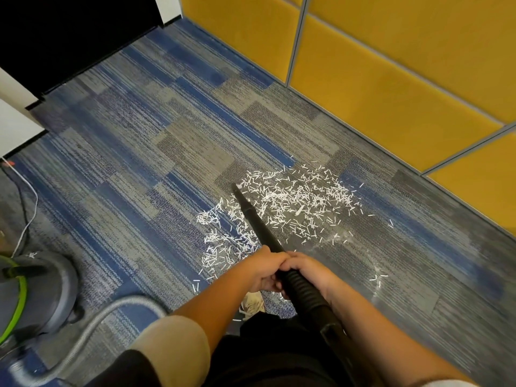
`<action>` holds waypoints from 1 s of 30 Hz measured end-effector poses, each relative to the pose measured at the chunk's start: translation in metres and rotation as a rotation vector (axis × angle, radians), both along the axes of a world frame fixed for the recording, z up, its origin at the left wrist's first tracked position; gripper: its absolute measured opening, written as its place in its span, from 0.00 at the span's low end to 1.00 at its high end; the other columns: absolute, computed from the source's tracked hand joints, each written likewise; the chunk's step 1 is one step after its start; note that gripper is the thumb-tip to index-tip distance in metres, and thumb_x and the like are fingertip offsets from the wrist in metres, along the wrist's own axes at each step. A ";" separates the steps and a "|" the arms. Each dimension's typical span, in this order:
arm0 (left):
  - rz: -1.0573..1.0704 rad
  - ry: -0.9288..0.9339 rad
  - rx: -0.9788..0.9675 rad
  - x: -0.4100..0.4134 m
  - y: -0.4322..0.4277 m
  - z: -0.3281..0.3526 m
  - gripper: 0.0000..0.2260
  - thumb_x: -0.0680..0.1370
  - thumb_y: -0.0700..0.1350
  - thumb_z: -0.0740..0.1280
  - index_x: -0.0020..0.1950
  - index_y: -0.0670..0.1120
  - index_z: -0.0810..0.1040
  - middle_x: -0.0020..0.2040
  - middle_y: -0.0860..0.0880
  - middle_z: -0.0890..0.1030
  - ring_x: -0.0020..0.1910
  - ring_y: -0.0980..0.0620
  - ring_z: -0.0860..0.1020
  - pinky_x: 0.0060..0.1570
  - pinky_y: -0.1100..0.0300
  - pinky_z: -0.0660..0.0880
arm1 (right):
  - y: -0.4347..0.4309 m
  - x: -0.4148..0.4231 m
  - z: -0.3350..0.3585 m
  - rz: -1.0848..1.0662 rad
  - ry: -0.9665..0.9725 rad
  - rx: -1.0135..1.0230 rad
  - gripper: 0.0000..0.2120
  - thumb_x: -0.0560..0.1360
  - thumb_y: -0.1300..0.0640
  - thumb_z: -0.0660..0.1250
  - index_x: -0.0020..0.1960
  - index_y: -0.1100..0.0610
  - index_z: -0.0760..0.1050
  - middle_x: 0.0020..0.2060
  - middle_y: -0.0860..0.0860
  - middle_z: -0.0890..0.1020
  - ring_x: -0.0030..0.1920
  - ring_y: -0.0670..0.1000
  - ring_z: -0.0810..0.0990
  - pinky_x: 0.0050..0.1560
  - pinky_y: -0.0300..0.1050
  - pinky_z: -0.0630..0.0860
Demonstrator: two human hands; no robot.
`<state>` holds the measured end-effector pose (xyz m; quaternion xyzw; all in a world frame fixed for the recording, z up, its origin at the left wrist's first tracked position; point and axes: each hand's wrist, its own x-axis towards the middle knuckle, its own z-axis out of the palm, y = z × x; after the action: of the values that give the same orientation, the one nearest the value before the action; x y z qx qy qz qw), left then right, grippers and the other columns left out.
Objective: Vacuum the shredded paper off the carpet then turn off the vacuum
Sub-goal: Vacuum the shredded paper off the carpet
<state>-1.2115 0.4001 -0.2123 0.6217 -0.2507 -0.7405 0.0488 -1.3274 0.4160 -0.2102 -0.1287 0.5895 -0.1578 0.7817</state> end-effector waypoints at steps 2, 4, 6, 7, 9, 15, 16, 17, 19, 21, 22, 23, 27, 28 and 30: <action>0.004 -0.005 0.007 0.005 0.002 -0.003 0.16 0.80 0.43 0.61 0.65 0.39 0.63 0.34 0.43 0.74 0.21 0.53 0.72 0.24 0.61 0.75 | 0.001 0.005 -0.003 0.015 0.003 0.001 0.10 0.72 0.72 0.58 0.51 0.63 0.68 0.29 0.61 0.74 0.22 0.55 0.75 0.21 0.43 0.74; 0.004 -0.013 0.010 0.011 0.003 -0.005 0.18 0.79 0.42 0.62 0.66 0.37 0.64 0.34 0.43 0.74 0.21 0.53 0.73 0.25 0.60 0.75 | 0.001 0.010 -0.002 0.054 -0.024 -0.023 0.06 0.72 0.72 0.57 0.46 0.65 0.69 0.29 0.61 0.74 0.22 0.54 0.75 0.21 0.42 0.74; 0.021 -0.004 0.013 0.014 0.004 -0.004 0.17 0.79 0.41 0.62 0.65 0.36 0.64 0.33 0.43 0.74 0.21 0.53 0.73 0.26 0.59 0.75 | 0.000 0.012 -0.001 0.076 -0.040 -0.032 0.06 0.73 0.72 0.56 0.43 0.65 0.69 0.29 0.60 0.74 0.22 0.53 0.75 0.21 0.41 0.74; 0.027 0.002 0.013 0.015 0.004 -0.004 0.16 0.79 0.41 0.62 0.64 0.36 0.65 0.33 0.43 0.74 0.21 0.53 0.73 0.26 0.59 0.75 | 0.000 0.012 -0.001 0.072 -0.046 -0.026 0.06 0.73 0.72 0.56 0.43 0.65 0.69 0.30 0.60 0.74 0.21 0.53 0.75 0.21 0.41 0.74; 0.027 0.012 0.010 0.013 0.002 -0.002 0.12 0.79 0.40 0.61 0.60 0.36 0.66 0.32 0.44 0.73 0.23 0.52 0.72 0.29 0.58 0.74 | -0.001 0.011 -0.002 0.053 -0.040 -0.009 0.07 0.73 0.71 0.57 0.49 0.64 0.69 0.31 0.61 0.74 0.22 0.54 0.75 0.21 0.42 0.74; 0.006 0.012 0.008 0.001 -0.006 -0.003 0.14 0.79 0.42 0.62 0.62 0.40 0.63 0.37 0.43 0.74 0.25 0.52 0.73 0.31 0.57 0.76 | -0.004 -0.002 -0.006 -0.015 0.004 0.023 0.13 0.73 0.71 0.59 0.57 0.62 0.68 0.33 0.62 0.75 0.22 0.55 0.76 0.20 0.42 0.74; 0.008 0.014 0.009 -0.001 -0.007 -0.004 0.15 0.79 0.43 0.62 0.63 0.40 0.62 0.38 0.42 0.75 0.26 0.52 0.74 0.31 0.57 0.77 | -0.005 -0.003 -0.006 -0.020 0.012 0.023 0.14 0.73 0.71 0.59 0.57 0.62 0.68 0.33 0.62 0.75 0.23 0.55 0.76 0.20 0.42 0.74; 0.013 0.014 0.013 -0.003 -0.008 -0.004 0.16 0.80 0.43 0.62 0.64 0.40 0.62 0.40 0.42 0.75 0.27 0.52 0.75 0.32 0.56 0.77 | -0.006 -0.005 -0.006 -0.025 0.016 0.023 0.14 0.73 0.70 0.59 0.57 0.62 0.68 0.33 0.62 0.75 0.23 0.55 0.76 0.21 0.42 0.74; 0.020 0.008 0.018 -0.004 -0.008 -0.006 0.17 0.80 0.43 0.61 0.65 0.40 0.62 0.39 0.42 0.75 0.26 0.52 0.75 0.29 0.57 0.78 | -0.008 -0.006 -0.006 -0.012 0.015 0.019 0.12 0.72 0.71 0.59 0.55 0.62 0.68 0.33 0.62 0.75 0.23 0.56 0.76 0.21 0.43 0.74; 0.037 0.002 0.008 -0.002 -0.008 -0.007 0.17 0.79 0.42 0.61 0.66 0.39 0.62 0.37 0.42 0.75 0.23 0.52 0.75 0.26 0.59 0.76 | -0.010 -0.004 -0.007 0.012 0.013 0.014 0.11 0.72 0.71 0.59 0.53 0.62 0.68 0.32 0.62 0.75 0.24 0.56 0.76 0.22 0.43 0.74; 0.050 -0.004 0.006 0.000 -0.008 -0.008 0.17 0.79 0.42 0.61 0.66 0.39 0.63 0.37 0.42 0.75 0.24 0.52 0.74 0.26 0.59 0.76 | -0.011 -0.001 -0.006 0.024 0.007 0.009 0.11 0.72 0.71 0.59 0.52 0.63 0.69 0.32 0.62 0.75 0.24 0.56 0.76 0.22 0.43 0.74; 0.061 -0.007 0.008 0.003 -0.008 -0.007 0.17 0.79 0.42 0.61 0.66 0.39 0.62 0.37 0.42 0.74 0.24 0.51 0.74 0.26 0.59 0.76 | -0.011 0.002 -0.004 0.037 -0.002 0.002 0.09 0.72 0.71 0.59 0.51 0.63 0.69 0.31 0.61 0.75 0.23 0.55 0.75 0.22 0.43 0.74; 0.071 -0.006 0.009 0.019 -0.012 -0.002 0.15 0.80 0.41 0.61 0.64 0.38 0.62 0.37 0.41 0.73 0.25 0.50 0.72 0.24 0.61 0.73 | -0.018 0.019 0.003 0.059 -0.014 -0.008 0.07 0.72 0.72 0.58 0.46 0.63 0.69 0.27 0.60 0.75 0.21 0.55 0.74 0.21 0.42 0.74; 0.074 -0.002 0.009 0.023 -0.015 -0.003 0.15 0.80 0.41 0.61 0.64 0.38 0.61 0.38 0.40 0.73 0.25 0.50 0.72 0.25 0.59 0.74 | -0.021 0.023 0.004 0.060 -0.014 -0.004 0.07 0.72 0.72 0.58 0.46 0.62 0.69 0.27 0.60 0.75 0.21 0.55 0.75 0.21 0.42 0.74; 0.073 0.013 0.005 0.030 -0.023 -0.004 0.16 0.79 0.41 0.62 0.64 0.39 0.62 0.40 0.40 0.74 0.27 0.49 0.74 0.29 0.56 0.76 | -0.028 0.028 0.004 0.056 -0.017 0.000 0.08 0.73 0.72 0.58 0.48 0.63 0.69 0.29 0.61 0.74 0.21 0.54 0.75 0.21 0.42 0.75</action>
<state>-1.1820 0.3773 -0.2167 0.6259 -0.2255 -0.7428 0.0759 -1.2991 0.3878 -0.2060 -0.1437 0.5791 -0.1369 0.7907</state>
